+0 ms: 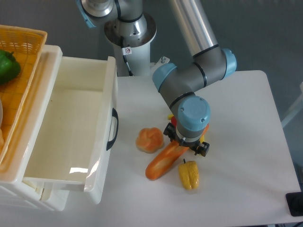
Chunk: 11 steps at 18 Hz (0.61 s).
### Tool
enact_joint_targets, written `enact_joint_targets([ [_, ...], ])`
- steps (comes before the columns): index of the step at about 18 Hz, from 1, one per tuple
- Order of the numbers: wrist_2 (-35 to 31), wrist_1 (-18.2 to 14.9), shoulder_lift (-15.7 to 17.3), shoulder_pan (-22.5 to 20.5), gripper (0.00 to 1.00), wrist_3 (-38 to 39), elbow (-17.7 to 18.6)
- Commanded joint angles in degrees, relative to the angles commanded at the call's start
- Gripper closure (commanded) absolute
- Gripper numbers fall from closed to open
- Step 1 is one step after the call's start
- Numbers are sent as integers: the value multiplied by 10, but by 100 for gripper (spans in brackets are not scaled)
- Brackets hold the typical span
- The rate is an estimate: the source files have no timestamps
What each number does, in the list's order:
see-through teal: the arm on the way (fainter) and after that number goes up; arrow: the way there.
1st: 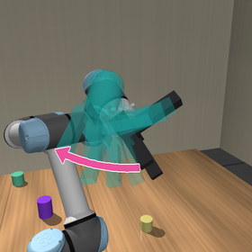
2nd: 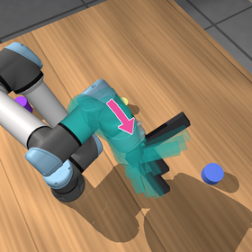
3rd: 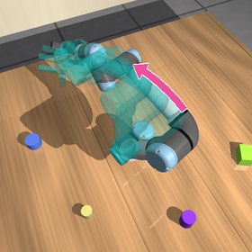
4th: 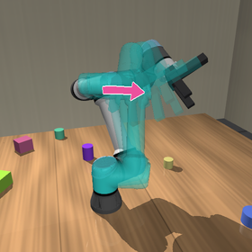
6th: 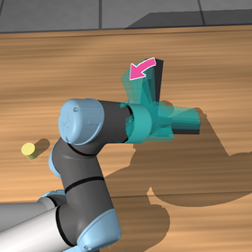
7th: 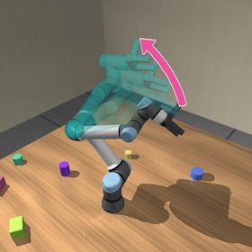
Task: Pick up the long bread
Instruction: 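Move the gripper down and over the long orange bread loaf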
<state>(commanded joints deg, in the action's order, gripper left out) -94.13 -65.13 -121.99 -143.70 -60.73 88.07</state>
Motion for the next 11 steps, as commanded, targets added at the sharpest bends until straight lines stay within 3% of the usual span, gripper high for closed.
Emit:
enact_joint_targets([
  [11,2,-6,-4,8,0,-3,7],
])
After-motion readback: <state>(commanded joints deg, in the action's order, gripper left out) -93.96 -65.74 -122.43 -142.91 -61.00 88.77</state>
